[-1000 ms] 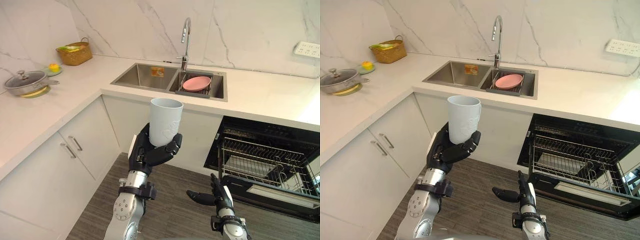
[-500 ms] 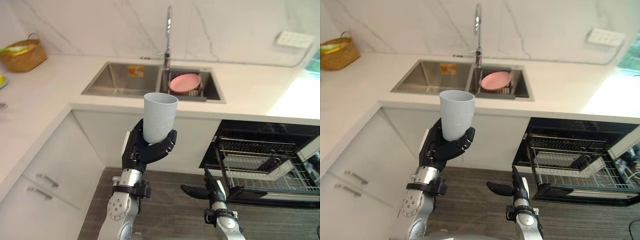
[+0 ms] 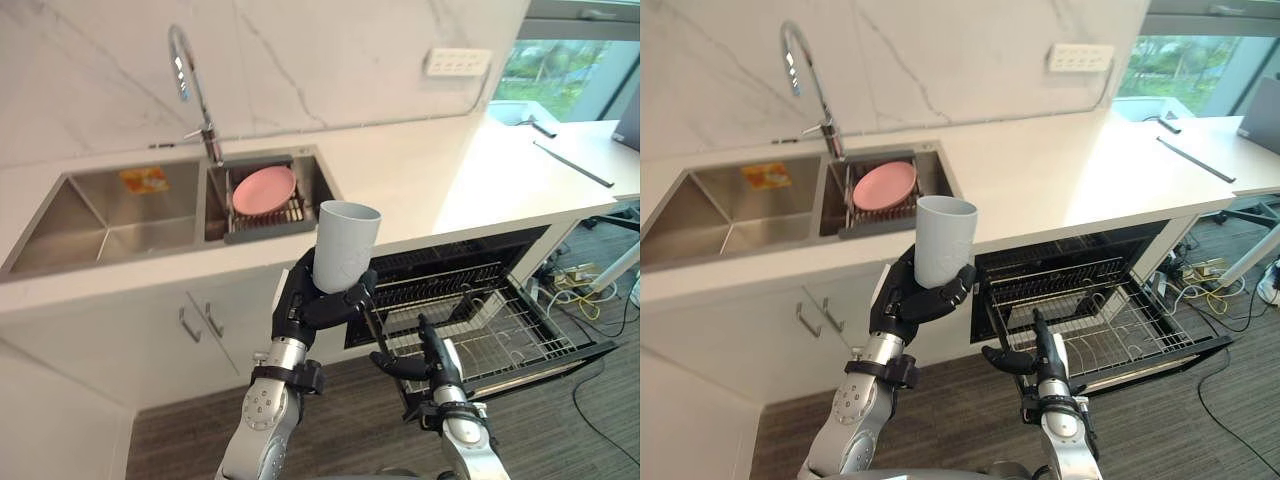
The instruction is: Walk over to the sink, pick up the cup, carry it to the dishwasher, place the cup inside the dishwasher, then close the dishwasher door
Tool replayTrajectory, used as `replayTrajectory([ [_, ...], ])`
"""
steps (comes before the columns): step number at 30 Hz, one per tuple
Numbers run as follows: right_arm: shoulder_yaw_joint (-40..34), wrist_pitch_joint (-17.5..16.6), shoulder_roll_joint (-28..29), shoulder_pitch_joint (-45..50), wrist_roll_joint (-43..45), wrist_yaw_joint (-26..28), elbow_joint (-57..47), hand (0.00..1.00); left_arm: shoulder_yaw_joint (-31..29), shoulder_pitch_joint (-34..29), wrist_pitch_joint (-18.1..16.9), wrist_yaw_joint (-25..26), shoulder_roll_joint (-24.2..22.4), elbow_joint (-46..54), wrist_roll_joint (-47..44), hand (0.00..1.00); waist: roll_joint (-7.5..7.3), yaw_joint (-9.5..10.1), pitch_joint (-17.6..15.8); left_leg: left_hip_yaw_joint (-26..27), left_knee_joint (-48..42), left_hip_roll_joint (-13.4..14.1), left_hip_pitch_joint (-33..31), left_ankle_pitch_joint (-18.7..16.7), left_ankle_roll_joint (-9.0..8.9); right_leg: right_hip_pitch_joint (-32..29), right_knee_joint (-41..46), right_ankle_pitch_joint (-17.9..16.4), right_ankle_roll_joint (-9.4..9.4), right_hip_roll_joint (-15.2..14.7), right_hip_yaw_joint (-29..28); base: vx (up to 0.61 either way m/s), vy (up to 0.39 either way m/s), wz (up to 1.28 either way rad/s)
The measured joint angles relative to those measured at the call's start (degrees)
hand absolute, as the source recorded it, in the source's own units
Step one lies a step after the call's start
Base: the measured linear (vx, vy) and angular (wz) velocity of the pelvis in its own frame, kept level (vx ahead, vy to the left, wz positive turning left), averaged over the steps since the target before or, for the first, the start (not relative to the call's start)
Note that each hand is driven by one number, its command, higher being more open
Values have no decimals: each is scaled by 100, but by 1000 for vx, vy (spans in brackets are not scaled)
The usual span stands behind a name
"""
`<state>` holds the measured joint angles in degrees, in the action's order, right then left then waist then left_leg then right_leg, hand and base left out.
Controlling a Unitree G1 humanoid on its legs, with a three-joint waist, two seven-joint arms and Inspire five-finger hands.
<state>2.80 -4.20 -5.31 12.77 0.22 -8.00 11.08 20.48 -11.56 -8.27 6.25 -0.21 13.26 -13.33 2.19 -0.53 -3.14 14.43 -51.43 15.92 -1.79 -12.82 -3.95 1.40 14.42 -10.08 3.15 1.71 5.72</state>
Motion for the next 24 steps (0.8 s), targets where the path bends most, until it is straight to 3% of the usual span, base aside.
replayTrajectory([
  [2,39,-114,26,-52,-14,-12,-203,100,23,-74,-71,-16,-1,195,3,0,-19,155,-9,-243,369,-189,-513,-504,122,100,-108,-4,-22,-49,-312,130,122,-65],
  [3,52,-115,27,-90,-19,-11,-206,100,14,-73,-89,-14,3,200,3,0,-24,174,-13,-371,670,-300,-599,-562,147,128,-110,-14,-49,-73,-385,144,179,-64],
  [4,83,-121,24,-138,-37,-8,-206,100,-2,-74,-89,5,6,199,7,0,-25,206,-15,-717,1380,-579,-720,-609,146,134,-77,-37,-153,-133,-528,205,284,-56],
  [5,126,-132,15,-147,-38,-10,-207,100,-5,-78,-89,11,9,200,15,0,-19,231,-16,-1193,2225,-862,-736,-522,85,101,22,-115,-275,-197,-668,209,306,-65],
  [6,174,-137,-2,-163,-39,-12,-203,100,-21,-76,-96,14,12,204,49,0,-7,255,-45,-1463,2737,-1013,-677,-29,146,31,175,-222,-363,-210,-818,172,279,-61],
  [9,427,-132,80,-169,-54,-46,-367,100,-64,-29,-96,145,135,215,194,0,-241,188,-199,-1373,2784,-1320,-506,157,198,61,166,-342,-547,-449,-1077,129,187,-24],
  [15,555,-205,262,-66,-166,45,-1226,100,-4,-69,-97,274,163,343,345,0,-288,256,-200,-1027,2974,-1502,-299,121,274,71,-182,-198,-769,-674,-1604,96,127,-42],
  [21,566,-323,319,190,-164,72,-1657,100,237,-63,-112,277,276,505,471,0,-354,115,-86,-803,3410,-1472,42,91,332,8,-373,-36,-768,-573,-2139,40,32,-54],
  [24,657,-341,311,202,-164,80,-1705,100,184,-45,-112,397,305,505,617,0,-366,82,-72,-419,3566,-1382,178,94,342,-143,-386,82,-786,-454,-2574,-10,13,-79],
])
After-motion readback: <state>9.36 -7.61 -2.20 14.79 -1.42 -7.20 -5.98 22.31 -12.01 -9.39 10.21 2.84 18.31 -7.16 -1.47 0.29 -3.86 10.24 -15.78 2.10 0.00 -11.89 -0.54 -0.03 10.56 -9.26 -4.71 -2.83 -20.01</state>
